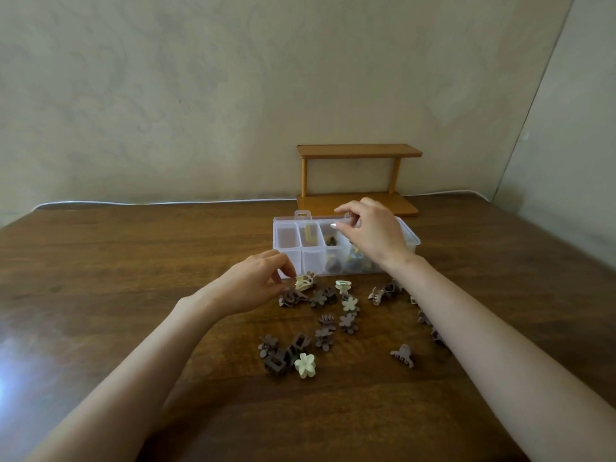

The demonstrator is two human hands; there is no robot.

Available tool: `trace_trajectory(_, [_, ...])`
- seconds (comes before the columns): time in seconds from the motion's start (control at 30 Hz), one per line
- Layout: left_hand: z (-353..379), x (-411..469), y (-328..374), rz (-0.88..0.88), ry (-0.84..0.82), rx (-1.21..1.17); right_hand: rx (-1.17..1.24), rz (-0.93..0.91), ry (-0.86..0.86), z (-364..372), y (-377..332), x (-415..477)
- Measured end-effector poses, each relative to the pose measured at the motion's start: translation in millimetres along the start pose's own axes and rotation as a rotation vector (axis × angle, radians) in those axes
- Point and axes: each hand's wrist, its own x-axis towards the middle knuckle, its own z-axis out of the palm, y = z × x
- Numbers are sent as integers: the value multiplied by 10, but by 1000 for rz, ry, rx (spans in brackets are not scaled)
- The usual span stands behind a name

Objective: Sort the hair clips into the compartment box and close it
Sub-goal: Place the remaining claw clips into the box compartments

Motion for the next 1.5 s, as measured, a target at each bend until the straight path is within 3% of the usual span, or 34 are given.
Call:
trace_trajectory(0.17, [25, 1, -10, 10, -7, 17, 110, -12, 39, -118, -20, -268])
trace_trajectory(0.5, [60, 11, 4, -6, -62, -22, 189, -39, -162, -56, -39, -754])
trace_trajectory(0.73, [41, 8, -42, -6, -25, -16, 255, -290, -500, -41, -342, -881])
trace_trajectory(0.9, [48, 17, -64, -6, -16, -14, 105, -438, -559, 36, -430, -943])
trace_trajectory(1.1, [25, -3, -41, -4, -19, -32, 97, -378, -495, 56, -357, -930])
trace_trajectory(1.27, [-77, -40, 1, -7, 5, -101, 276, -205, -398, -16, -303, -880])
trace_trajectory(1.37, [-131, -59, 37, -5, 11, -130, 382, -22, -235, -91, -230, -809])
trace_trajectory(1.5, [-133, -69, 104, 20, 3, -108, 283, 116, -6, -110, -76, -598])
